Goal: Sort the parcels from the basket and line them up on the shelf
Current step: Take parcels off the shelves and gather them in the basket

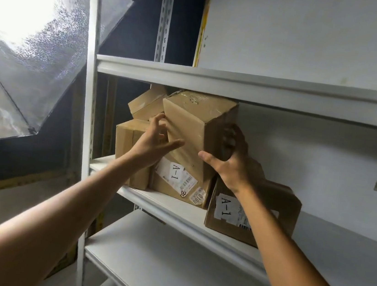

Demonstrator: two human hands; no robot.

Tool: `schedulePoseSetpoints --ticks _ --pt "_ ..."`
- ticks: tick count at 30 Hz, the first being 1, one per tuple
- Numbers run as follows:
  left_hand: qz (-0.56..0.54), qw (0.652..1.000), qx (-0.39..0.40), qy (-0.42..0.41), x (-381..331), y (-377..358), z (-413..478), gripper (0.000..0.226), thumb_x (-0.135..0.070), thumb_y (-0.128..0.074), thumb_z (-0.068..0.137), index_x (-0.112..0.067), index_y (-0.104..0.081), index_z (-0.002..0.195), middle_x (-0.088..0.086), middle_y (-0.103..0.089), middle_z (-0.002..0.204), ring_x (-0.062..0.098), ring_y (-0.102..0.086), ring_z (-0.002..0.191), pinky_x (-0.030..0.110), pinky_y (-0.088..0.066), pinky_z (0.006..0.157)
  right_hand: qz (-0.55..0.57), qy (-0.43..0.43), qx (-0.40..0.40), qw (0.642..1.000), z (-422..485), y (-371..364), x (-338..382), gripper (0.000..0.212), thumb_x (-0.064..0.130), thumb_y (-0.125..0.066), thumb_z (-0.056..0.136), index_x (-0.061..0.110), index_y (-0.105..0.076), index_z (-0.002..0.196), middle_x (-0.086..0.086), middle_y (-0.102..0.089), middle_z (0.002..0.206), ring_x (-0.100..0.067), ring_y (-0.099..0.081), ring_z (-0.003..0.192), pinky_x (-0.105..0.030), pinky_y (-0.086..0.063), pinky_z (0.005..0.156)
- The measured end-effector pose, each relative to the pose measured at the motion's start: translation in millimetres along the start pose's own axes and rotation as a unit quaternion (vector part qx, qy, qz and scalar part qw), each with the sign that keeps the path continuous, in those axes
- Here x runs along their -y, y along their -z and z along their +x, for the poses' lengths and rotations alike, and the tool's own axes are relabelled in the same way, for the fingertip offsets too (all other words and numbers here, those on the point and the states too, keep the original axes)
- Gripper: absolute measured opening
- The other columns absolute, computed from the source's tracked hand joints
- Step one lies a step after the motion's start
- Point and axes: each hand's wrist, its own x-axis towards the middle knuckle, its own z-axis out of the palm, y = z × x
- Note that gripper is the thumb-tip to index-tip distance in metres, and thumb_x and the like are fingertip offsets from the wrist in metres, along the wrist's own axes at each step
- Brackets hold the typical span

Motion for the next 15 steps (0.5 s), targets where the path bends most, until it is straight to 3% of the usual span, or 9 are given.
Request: schedulePoseSetpoints --ticks 4,6,9,11,15 --pt "-0.018 1.0 -0.002 0.015 4 -15 18 0.084 -0.019 -0.071 0.082 -0.012 -0.019 0.148 0.001 -0.049 0.125 0.014 -0.053 0.107 0.005 -0.049 0.066 0.028 -0.021 0.013 0.999 15 -2 -19 0.05 0.007 -0.08 0.076 0.038 -0.047 0.097 0.02 -0.053 0.099 0.006 -0.056 0.09 -0.026 -0.048 0.096" --pt "-0.015 1.0 -0.019 0.016 9 -19 22 0.083 -0.024 -0.073 0.081 -0.014 -0.022 0.146 0.004 -0.049 0.132 0.016 -0.055 0.11 0.012 -0.051 0.071 0.045 -0.03 0.017 0.998 19 -2 -25 0.049 0.009 -0.081 0.075 0.032 -0.052 0.107 0.019 -0.053 0.101 0.002 -0.055 0.093 -0.027 -0.047 0.098" --pt "-0.012 0.999 -0.04 0.009 12 -20 21 0.08 -0.025 -0.074 0.08 -0.016 -0.026 0.143 0.003 -0.049 0.131 0.014 -0.056 0.105 0.014 -0.051 0.072 0.049 -0.021 -0.006 0.999 19 -2 -23 0.065 0.008 -0.084 0.07 0.015 -0.049 0.125 0.012 -0.056 0.109 -0.001 -0.056 0.099 -0.023 -0.05 0.095" --pt "-0.007 0.999 -0.048 -0.003 12 -15 19 0.078 -0.026 -0.075 0.079 -0.017 -0.028 0.141 0.005 -0.049 0.131 0.015 -0.058 0.104 0.017 -0.052 0.076 0.049 0.004 -0.029 0.998 20 -2 -21 0.065 0.004 -0.086 0.067 0.013 -0.05 0.12 0.004 -0.06 0.111 0.0 -0.061 0.097 -0.023 -0.053 0.089" --pt "0.003 0.999 -0.045 -0.013 10 6 14 0.075 -0.027 -0.076 0.078 -0.017 -0.033 0.138 0.007 -0.05 0.133 0.022 -0.061 0.104 0.034 -0.054 0.087 0.053 0.026 -0.047 0.997 17 -8 -8 0.056 0.0 -0.085 0.066 0.03 -0.053 0.1 0.009 -0.062 0.097 -0.002 -0.066 0.086 -0.028 -0.056 0.082"
